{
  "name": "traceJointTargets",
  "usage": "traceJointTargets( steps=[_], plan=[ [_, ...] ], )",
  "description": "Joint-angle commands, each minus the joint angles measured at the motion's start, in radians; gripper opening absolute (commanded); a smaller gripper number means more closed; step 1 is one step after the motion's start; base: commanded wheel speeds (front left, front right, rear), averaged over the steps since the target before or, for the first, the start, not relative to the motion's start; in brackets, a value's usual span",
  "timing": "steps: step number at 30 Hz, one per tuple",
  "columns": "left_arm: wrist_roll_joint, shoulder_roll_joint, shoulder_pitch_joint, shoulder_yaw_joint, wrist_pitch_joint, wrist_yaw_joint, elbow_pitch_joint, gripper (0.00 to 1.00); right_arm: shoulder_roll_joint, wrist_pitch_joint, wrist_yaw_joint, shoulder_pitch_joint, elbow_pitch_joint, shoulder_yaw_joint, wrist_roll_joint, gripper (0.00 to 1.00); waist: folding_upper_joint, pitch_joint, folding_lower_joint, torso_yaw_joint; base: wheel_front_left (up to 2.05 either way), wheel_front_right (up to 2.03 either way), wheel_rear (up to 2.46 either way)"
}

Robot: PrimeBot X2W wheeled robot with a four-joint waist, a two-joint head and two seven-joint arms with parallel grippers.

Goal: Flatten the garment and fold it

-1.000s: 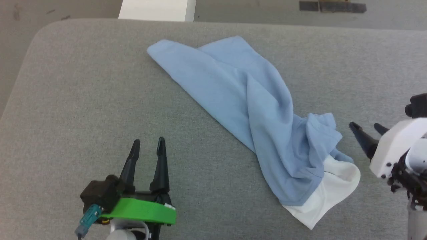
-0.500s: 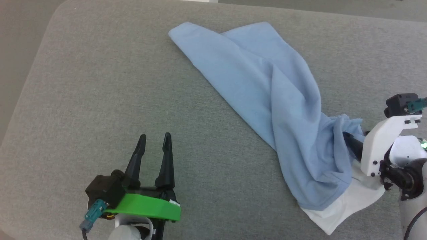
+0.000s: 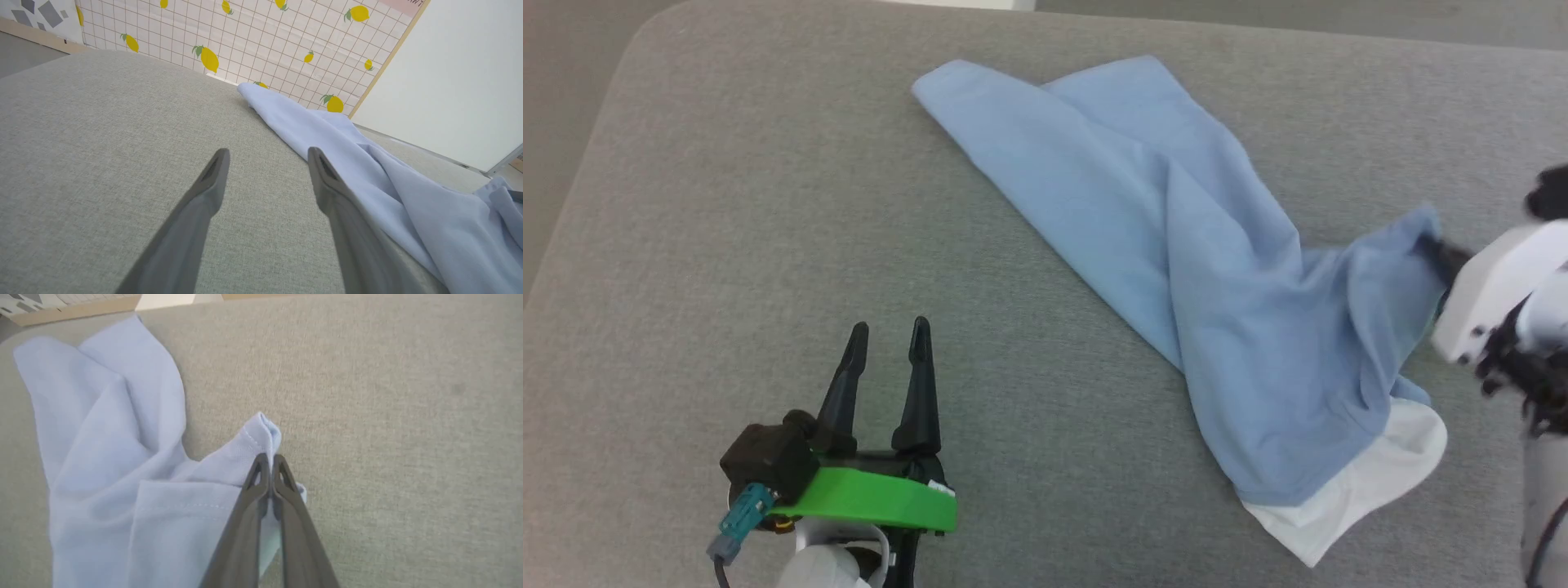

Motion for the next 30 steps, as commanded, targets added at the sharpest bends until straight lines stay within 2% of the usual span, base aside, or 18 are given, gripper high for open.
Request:
traceJointTargets(
  steps=[1,5,8,15,19,25,26,27,28,29,30],
  plan=[
    [0.006,-0.002,-0.009,0.004,-0.004,-0.001,-0.002,1.0,-0.004,-0.01,-0.002,-0.027,-0.018,-0.017,0.011,0.0,0.0,-0.009,0.0,-0.024,0.0,0.0,0.0],
    [0.014,-0.002,-0.01,0.008,-0.004,-0.005,-0.005,1.0,-0.035,-0.006,-0.002,-0.046,-0.054,-0.109,0.001,0.0,0.0,0.006,0.0,-0.042,0.0,0.0,0.0],
    [0.021,-0.002,-0.013,0.012,-0.004,-0.01,-0.006,1.0,-0.078,-0.007,-0.002,-0.046,-0.05,-0.221,-0.025,0.0,0.0,0.025,0.0,-0.05,0.0,0.0,0.0],
    [0.036,-0.002,-0.026,0.014,-0.004,-0.021,0.001,1.0,-0.15,-0.085,-0.002,0.026,0.039,-0.469,-0.142,0.0,0.0,0.066,0.0,-0.05,0.0,0.0,0.0],
    [0.047,-0.002,-0.039,0.008,-0.004,-0.026,0.007,1.0,-0.14,-0.156,-0.002,0.054,0.129,-0.535,-0.194,0.0,0.0,0.079,0.0,-0.044,0.0,0.0,0.0],
    [0.055,-0.002,-0.052,0.014,-0.004,-0.034,0.02,1.0,-0.135,-0.251,-0.002,0.046,0.23,-0.542,-0.264,0.0,0.0,0.076,0.0,-0.044,0.0,0.0,0.0],
    [0.055,-0.002,-0.051,0.016,-0.004,-0.034,0.022,1.0,-0.134,-0.263,-0.002,0.039,0.243,-0.542,-0.266,0.14,0.0,0.072,0.0,-0.046,0.0,0.0,0.0],
    [0.055,-0.002,-0.049,0.018,-0.004,-0.033,0.025,1.0,-0.134,-0.276,-0.002,0.03,0.256,-0.536,-0.266,0.49,0.0,0.065,0.0,-0.049,0.0,0.0,0.0],
    [0.055,-0.002,-0.047,0.019,-0.004,-0.033,0.026,1.0,-0.135,-0.285,-0.002,0.022,0.263,-0.528,-0.264,0.91,0.0,0.057,0.0,-0.052,0.0,0.0,0.0],
    [0.053,-0.002,-0.043,0.022,-0.004,-0.033,0.028,1.0,-0.137,-0.294,-0.002,0.012,0.268,-0.516,-0.258,1.0,0.0,0.048,0.0,-0.056,0.0,0.0,0.0],
    [0.052,-0.002,-0.039,0.024,-0.004,-0.032,0.03,1.0,-0.14,-0.301,-0.002,0.004,0.267,-0.502,-0.251,1.0,0.0,0.038,0.0,-0.061,0.0,0.0,0.0]
  ],
)
